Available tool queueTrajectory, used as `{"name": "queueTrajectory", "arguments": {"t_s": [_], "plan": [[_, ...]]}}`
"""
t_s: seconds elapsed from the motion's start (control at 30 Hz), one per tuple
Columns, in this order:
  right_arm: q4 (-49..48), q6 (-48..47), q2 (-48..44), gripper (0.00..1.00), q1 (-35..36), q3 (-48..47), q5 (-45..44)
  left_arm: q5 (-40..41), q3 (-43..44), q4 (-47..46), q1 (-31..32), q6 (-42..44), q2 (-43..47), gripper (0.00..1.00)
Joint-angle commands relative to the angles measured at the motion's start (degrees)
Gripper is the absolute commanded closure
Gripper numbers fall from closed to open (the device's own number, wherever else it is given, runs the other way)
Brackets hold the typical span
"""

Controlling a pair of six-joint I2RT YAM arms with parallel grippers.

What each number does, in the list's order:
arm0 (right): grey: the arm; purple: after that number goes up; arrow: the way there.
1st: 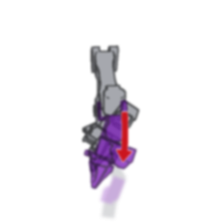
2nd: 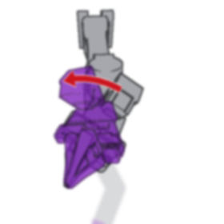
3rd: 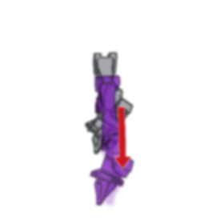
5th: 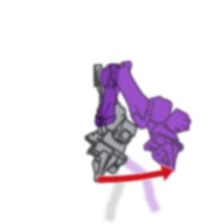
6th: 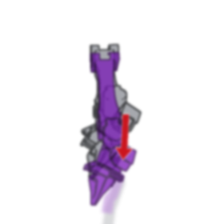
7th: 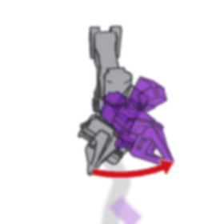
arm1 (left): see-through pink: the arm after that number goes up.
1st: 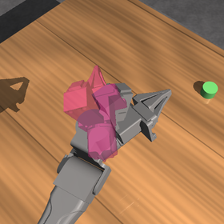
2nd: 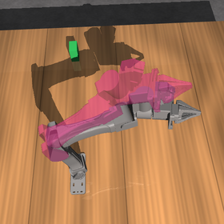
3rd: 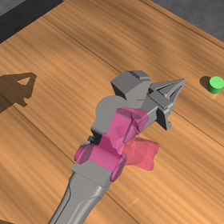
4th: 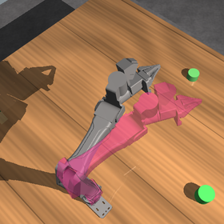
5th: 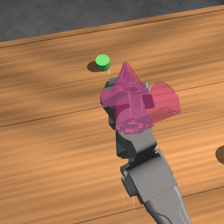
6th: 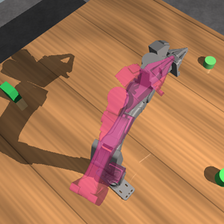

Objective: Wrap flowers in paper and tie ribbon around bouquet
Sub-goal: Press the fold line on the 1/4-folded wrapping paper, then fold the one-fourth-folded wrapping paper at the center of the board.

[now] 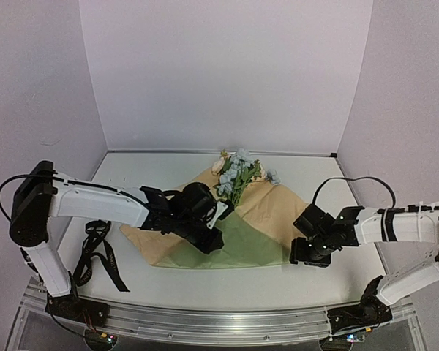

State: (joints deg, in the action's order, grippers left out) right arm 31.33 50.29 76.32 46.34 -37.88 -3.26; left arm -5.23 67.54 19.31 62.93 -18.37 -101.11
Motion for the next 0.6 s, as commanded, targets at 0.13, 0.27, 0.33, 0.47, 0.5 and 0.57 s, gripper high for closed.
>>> {"name": "queueTrajectory", "arguments": {"t_s": [0.13, 0.27, 0.33, 0.47, 0.5, 0.57], "plan": [[-16.51, 6.79, -3.39, 0.29, -4.47, 11.11, 2.11, -9.68, 12.34, -7.89, 3.44, 7.09, -11.38, 0.87], [-17.58, 7.55, -3.90, 0.27, -5.24, 12.40, 2.80, -11.30, 16.31, -8.66, 4.74, 8.65, -16.05, 0.87], [-17.78, 7.38, -4.25, 0.27, -5.36, 12.65, 2.75, -11.34, 18.08, -8.78, 5.17, 9.26, -17.86, 0.87], [-17.70, 7.72, -6.01, 0.26, -6.73, 14.67, 4.29, -11.75, 19.02, -10.10, 5.42, 11.81, -19.25, 0.87], [-17.65, 7.79, -6.36, 0.26, -7.14, 15.16, 4.71, -12.78, 19.22, -10.11, 5.44, 12.87, -19.62, 0.87], [-17.62, 7.61, -6.60, 0.26, -7.43, 15.77, 5.84, -14.73, 19.56, -10.08, 5.48, 14.58, -20.35, 0.89]]}}
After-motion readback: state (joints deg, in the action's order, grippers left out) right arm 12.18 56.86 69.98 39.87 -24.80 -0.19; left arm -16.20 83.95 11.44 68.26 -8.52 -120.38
